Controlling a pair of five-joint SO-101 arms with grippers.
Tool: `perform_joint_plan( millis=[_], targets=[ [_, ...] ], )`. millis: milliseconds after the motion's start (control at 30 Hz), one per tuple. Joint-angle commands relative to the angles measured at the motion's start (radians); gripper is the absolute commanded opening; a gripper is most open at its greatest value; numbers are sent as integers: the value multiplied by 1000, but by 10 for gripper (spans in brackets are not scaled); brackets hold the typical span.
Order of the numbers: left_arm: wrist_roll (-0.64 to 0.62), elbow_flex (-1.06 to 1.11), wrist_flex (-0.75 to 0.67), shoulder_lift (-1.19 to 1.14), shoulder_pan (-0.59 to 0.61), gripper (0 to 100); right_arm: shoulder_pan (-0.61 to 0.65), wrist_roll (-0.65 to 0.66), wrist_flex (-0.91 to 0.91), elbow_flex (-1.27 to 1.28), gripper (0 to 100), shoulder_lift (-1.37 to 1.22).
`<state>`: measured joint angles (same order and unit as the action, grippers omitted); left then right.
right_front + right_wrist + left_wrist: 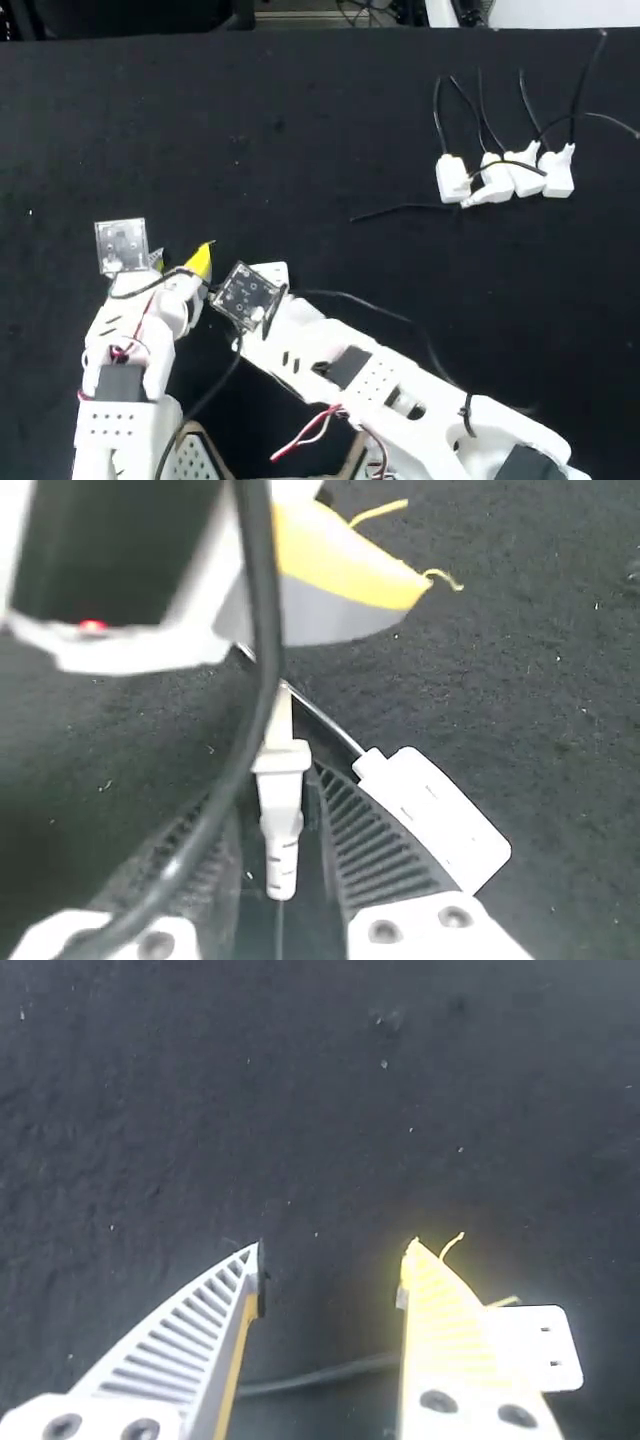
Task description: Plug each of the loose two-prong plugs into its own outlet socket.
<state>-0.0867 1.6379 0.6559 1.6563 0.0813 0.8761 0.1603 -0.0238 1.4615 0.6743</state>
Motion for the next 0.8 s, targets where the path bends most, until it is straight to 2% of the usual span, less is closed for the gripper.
perform_joint_plan(
  millis=[0,100,200,600,767],
  targets=[
    [-5,-7,58,97,-31,224,15,-11,26,-8,11,35],
    [38,18,114,164,-96,224,14,-11,23,-10,11,41],
    [114,36,107,166,-124,223,12,-9,21,-10,11,41],
    [123,56,92,163,-114,223,11,-5,17,1,11,70],
    [123,56,92,163,-114,223,11,-5,-120,15,11,248]
  ],
)
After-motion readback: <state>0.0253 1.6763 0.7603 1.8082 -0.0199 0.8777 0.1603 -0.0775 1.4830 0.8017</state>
